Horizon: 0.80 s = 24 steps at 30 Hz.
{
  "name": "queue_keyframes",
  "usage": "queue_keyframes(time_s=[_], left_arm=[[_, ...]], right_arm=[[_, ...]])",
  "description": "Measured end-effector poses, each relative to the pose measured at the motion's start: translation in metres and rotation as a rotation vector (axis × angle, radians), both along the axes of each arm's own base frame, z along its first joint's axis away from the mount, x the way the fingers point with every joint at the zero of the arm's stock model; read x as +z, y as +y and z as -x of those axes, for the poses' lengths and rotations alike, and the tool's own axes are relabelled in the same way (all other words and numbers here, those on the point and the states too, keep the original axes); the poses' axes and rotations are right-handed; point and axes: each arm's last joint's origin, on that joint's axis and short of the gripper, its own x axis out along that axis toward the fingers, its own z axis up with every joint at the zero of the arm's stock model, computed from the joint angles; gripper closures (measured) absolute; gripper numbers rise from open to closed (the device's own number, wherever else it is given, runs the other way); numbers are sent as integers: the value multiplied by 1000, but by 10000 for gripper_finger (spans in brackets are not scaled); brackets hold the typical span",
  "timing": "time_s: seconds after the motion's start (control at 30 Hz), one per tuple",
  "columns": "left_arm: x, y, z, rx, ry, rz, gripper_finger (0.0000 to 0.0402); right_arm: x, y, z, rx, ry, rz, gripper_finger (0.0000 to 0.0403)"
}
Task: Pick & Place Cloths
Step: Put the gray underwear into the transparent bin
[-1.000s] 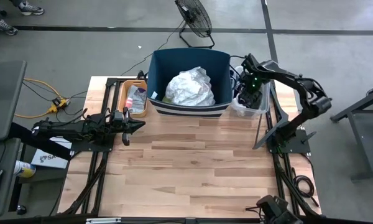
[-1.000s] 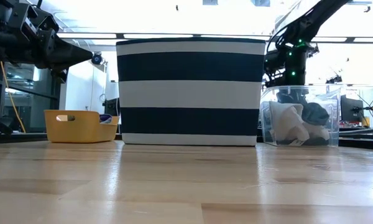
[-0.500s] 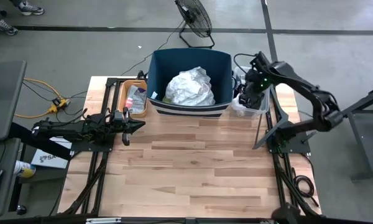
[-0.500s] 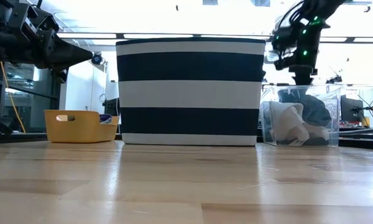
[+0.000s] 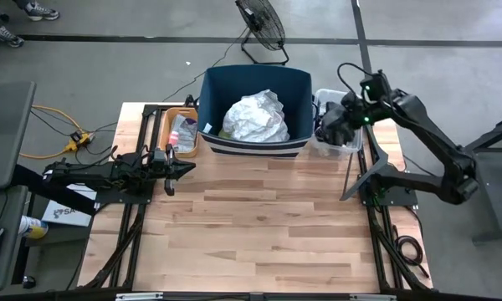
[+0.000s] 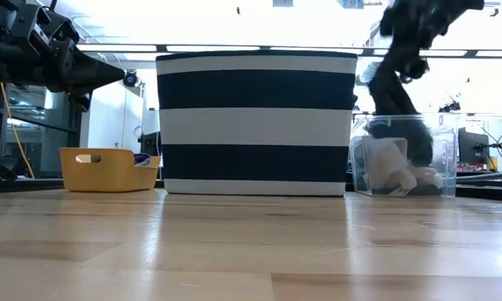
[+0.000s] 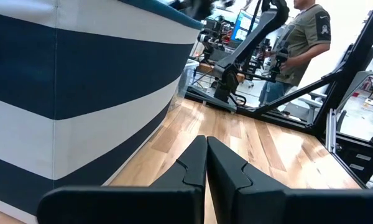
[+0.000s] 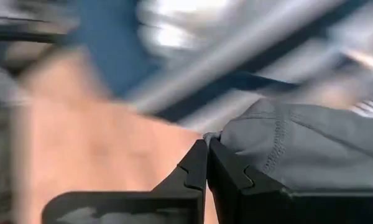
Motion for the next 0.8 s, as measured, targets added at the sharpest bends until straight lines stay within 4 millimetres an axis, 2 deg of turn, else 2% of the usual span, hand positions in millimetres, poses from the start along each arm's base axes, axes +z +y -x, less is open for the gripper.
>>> queue_keyframes(time_s=[0.1, 0.17, 0.27, 0.47, 0.6, 0.8], left_arm=[[0, 0, 0, 0, 0, 0, 391], [0, 0, 0, 0, 0, 0, 391], [0, 0, 0, 0, 0, 0, 391], [0, 0, 0, 0, 0, 0, 391], [0, 0, 0, 0, 0, 0, 391], [0, 0, 0, 0, 0, 0, 391]], right_arm=[[9, 16, -1, 147, -128, -9, 398], [13, 21, 1, 142, -125, 41, 398], [16, 24, 8, -17, -10, 138, 398], [13, 15, 18, -347, 276, 323, 398], [12, 8, 15, -376, 326, 394, 398], [3, -2, 10, -386, 416, 368, 398]])
